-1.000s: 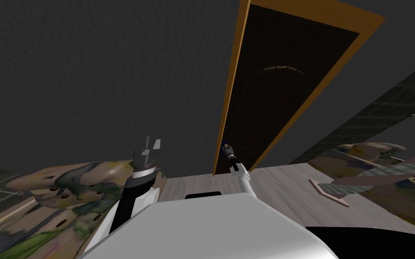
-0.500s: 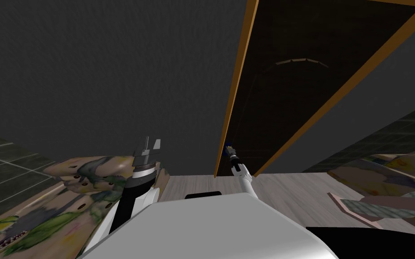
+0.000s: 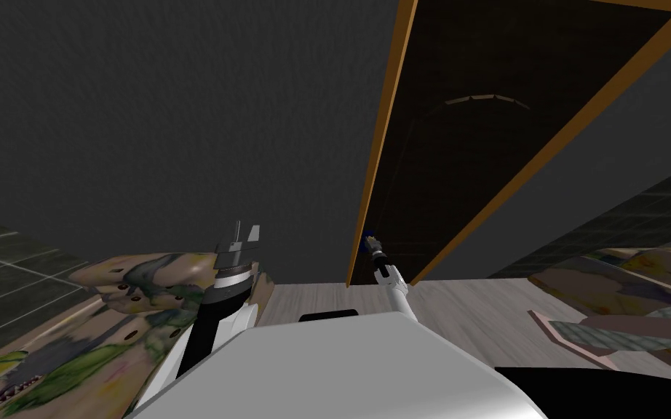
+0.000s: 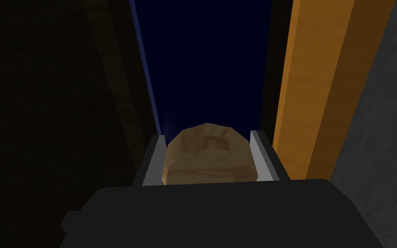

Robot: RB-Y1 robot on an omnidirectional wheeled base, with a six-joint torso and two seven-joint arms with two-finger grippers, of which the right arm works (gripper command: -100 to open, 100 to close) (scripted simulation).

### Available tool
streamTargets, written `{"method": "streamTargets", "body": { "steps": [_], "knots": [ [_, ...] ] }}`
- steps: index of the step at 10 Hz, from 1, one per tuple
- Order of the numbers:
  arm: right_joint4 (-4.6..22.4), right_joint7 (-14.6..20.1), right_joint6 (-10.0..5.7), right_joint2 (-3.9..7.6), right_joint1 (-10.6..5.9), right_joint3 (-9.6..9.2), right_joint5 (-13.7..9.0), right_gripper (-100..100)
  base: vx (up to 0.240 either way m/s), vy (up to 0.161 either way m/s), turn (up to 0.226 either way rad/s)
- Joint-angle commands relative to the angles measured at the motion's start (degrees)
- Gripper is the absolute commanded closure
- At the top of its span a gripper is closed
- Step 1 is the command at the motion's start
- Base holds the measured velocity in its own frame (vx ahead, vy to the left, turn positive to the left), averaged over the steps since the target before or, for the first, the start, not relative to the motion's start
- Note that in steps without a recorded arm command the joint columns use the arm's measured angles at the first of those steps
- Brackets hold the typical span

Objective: Pull the door open

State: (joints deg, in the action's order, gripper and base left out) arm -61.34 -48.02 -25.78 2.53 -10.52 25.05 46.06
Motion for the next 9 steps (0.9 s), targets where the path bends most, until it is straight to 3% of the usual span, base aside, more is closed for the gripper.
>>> {"method": "streamTargets", "body": {
  "steps": [1, 5, 9],
  "knots": [
    [0.1, 1.66, -0.01, 0.22, -0.02, -0.25, -1.19, 100, -0.014, -0.012, 0.043],
    [0.39, 6.2, -0.03, 0.82, -0.07, -0.97, -4.55, 100, -0.033, -0.016, 0.055],
    [0.84, 12.64, -0.05, 1.73, -0.16, -2.12, -9.88, 100, -0.048, -0.029, 0.088]
  ]
}}
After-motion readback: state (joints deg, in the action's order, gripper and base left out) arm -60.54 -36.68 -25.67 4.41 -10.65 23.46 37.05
